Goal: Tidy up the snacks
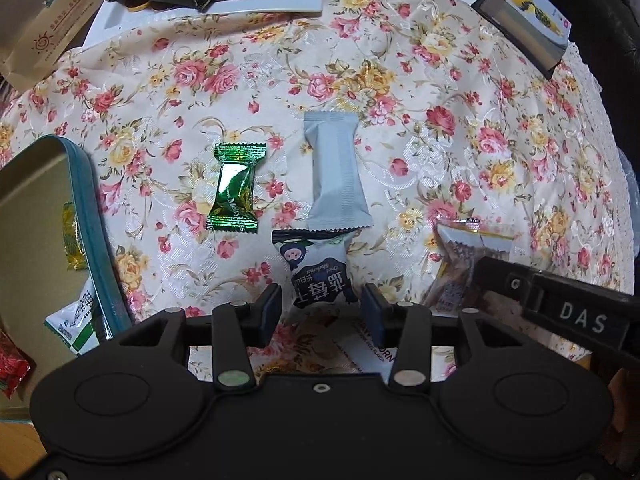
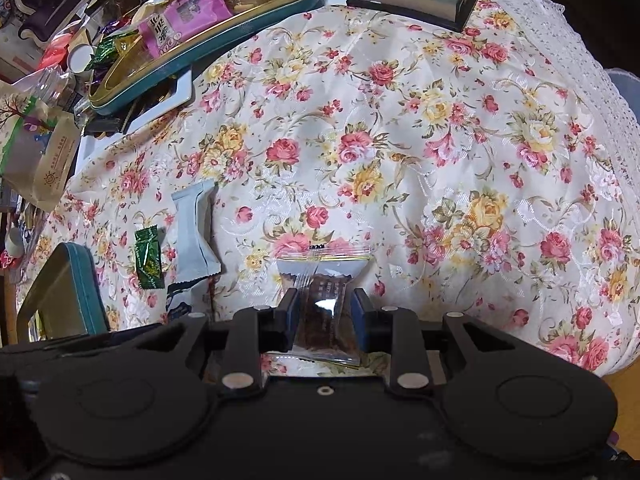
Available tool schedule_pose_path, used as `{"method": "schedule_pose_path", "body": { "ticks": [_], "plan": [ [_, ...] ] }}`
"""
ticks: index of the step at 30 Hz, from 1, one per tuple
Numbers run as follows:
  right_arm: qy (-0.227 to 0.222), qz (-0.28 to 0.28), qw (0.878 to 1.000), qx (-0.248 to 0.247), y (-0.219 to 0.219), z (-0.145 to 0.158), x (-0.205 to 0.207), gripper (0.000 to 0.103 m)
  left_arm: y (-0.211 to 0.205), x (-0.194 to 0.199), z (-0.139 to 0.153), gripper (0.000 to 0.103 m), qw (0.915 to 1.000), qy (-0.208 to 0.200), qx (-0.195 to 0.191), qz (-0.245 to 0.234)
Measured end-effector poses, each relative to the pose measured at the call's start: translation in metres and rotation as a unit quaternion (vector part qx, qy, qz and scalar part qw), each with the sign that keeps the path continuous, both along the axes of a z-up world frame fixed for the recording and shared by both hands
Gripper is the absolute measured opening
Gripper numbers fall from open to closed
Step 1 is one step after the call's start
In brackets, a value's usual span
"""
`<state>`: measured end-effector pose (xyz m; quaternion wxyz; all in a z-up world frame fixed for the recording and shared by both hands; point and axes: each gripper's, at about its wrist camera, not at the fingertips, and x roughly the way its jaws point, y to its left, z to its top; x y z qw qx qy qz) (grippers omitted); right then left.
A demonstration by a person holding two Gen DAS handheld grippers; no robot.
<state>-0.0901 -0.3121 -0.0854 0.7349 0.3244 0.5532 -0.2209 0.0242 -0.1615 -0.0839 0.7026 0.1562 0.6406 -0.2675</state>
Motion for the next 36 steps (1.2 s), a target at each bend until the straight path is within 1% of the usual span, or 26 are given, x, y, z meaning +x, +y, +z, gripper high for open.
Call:
{"method": "schedule_pose_path", "body": {
  "ticks": [3, 9, 16, 18, 21, 25, 27, 32, 36],
  "plan": [
    [-0.001, 0.003, 1.000, -0.007, 0.005, 0.000, 0.004, 0.030, 0.006, 0.001, 0.008, 0.052, 1.0000, -0.005, -0.006, 0.004],
    [-0.001, 0.010, 1.000, -0.016, 0.011, -0.003, 0.010, 0.030, 0.004, 0.003, 0.005, 0.052, 0.9999, -0.001, -0.006, 0.010],
    [-0.004, 0.013, 1.000, -0.019, 0.013, -0.005, 0.013, 0.031, 0.005, 0.012, 0.013, 0.052, 0.9990, -0.002, -0.022, 0.038],
    [-0.004, 0.012, 1.000, -0.018, 0.014, -0.006, 0.014, 0.033, 0.005, 0.015, 0.014, 0.052, 0.9986, -0.001, -0.023, 0.048],
    [-0.002, 0.016, 1.000, -0.020, 0.013, -0.005, 0.014, 0.034, 0.005, 0.017, 0.015, 0.052, 0.9982, -0.001, -0.024, 0.055],
    [-0.001, -0.001, 1.000, -0.020, 0.004, -0.004, 0.009, 0.034, 0.005, 0.017, 0.016, 0.052, 0.9982, -0.004, -0.023, 0.055],
    [0.000, -0.009, 1.000, -0.020, 0.002, -0.007, 0.007, 0.035, 0.005, 0.017, 0.017, 0.052, 0.9982, -0.003, -0.023, 0.055],
    [0.001, -0.002, 1.000, -0.026, 0.007, -0.005, 0.011, 0.036, 0.006, 0.018, 0.020, 0.052, 0.9980, -0.003, -0.027, 0.058],
    [-0.006, -0.005, 1.000, -0.018, 0.006, 0.001, 0.010, 0.036, 0.009, 0.017, 0.021, 0.052, 0.9980, -0.008, -0.024, 0.058]
  ]
}}
